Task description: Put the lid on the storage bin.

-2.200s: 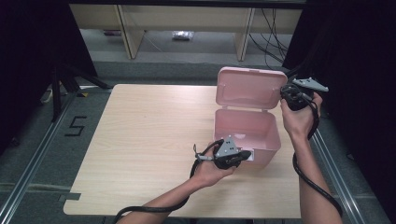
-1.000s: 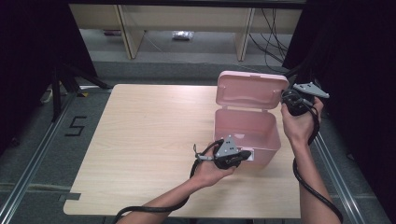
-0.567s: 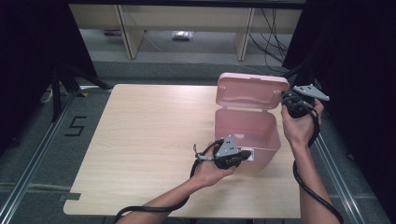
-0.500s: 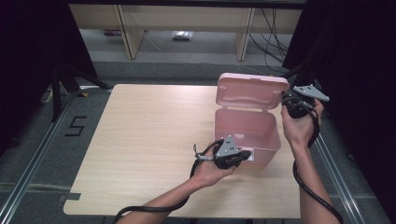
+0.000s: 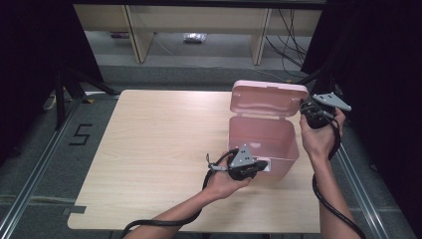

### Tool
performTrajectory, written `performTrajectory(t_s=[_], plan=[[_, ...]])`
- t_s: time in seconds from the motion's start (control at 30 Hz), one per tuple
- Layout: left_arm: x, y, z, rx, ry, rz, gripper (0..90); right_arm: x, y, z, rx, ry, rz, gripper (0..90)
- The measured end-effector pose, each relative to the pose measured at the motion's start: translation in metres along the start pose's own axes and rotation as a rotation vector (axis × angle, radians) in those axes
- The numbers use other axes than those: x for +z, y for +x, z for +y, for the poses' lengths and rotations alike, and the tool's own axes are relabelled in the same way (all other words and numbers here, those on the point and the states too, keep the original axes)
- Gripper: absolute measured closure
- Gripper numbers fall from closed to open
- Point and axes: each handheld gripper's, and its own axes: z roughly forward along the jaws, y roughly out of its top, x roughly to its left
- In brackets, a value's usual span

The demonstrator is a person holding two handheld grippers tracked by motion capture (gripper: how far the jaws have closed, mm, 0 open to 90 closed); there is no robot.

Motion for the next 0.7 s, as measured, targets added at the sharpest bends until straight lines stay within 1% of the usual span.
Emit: performTrajectory(t_s=[0.03, 0.07, 0.1, 0.17, 0.2, 0.27, 0.3, 0.37, 0.4, 0.43, 0.47, 0.5, 0.53, 0.57, 0.6, 0.7], plan=[[0.0000, 0.0000, 0.0000, 0.001, 0.000, 0.000, 90.0, -0.0011, 0.0010, -0.0002, 0.011, 0.011, -0.003, 89.4], [0.0001, 0.0001, 0.0000, 0.000, 0.000, 0.000, 90.0, -0.0015, 0.0014, -0.0006, 0.017, 0.010, -0.003, 89.4], [0.0000, 0.0001, 0.0000, 0.000, 0.000, 0.000, 90.0, -0.0018, 0.0000, -0.0005, -0.003, 0.009, 0.000, 89.4], [0.0001, 0.0000, -0.0001, 0.000, -0.001, 0.000, 90.0, -0.0025, -0.0003, -0.0012, -0.014, 0.007, -0.001, 89.4], [0.0001, 0.0001, -0.0001, 0.000, -0.001, 0.000, 90.0, -0.0037, 0.0024, -0.0014, 0.020, 0.013, -0.005, 89.4], [0.0001, 0.0001, -0.0001, 0.001, -0.001, 0.000, 90.0, -0.0041, 0.0026, -0.0024, 0.017, 0.008, -0.007, 89.4], [0.0000, 0.0000, 0.0000, 0.000, 0.000, 0.000, 90.0, -0.0045, 0.0007, -0.0026, -0.009, 0.010, -0.005, 89.3], [0.0000, -0.0004, 0.0000, 0.000, 0.000, 0.001, 90.0, -0.0039, 0.0005, -0.0032, -0.024, 0.003, -0.007, 89.3], [0.0000, -0.0004, 0.0000, 0.001, 0.000, 0.001, 90.0, -0.0051, 0.0019, -0.0031, -0.009, 0.002, -0.009, 89.3], [0.0000, -0.0004, -0.0001, 0.000, -0.001, 0.001, 90.0, -0.0047, 0.0024, -0.0036, -0.005, -0.009, -0.011, 89.3], [0.0000, -0.0003, -0.0001, 0.000, -0.001, 0.002, 90.0, -0.0057, 0.0032, -0.0040, 0.005, -0.001, -0.011, 89.3], [0.0000, -0.0004, -0.0001, -0.001, -0.001, 0.002, 90.0, -0.0059, 0.0015, -0.0042, -0.017, 0.002, -0.007, 89.3], [0.0001, -0.0004, -0.0002, -0.001, -0.001, 0.002, 90.0, -0.0066, 0.0009, -0.0046, -0.021, 0.002, -0.005, 89.2], [0.0000, -0.0004, -0.0001, 0.000, -0.001, 0.002, 90.0, -0.0066, 0.0023, -0.0057, 0.000, -0.009, -0.011, 89.2], [0.0000, -0.0003, 0.0000, 0.000, 0.000, 0.002, 90.0, -0.0078, 0.0031, -0.0055, 0.011, 0.005, -0.007, 89.2], [0.0000, -0.0003, 0.0000, -0.001, 0.000, 0.002, 90.0, -0.0088, 0.0017, -0.0068, -0.015, -0.001, -0.007, 89.1]])
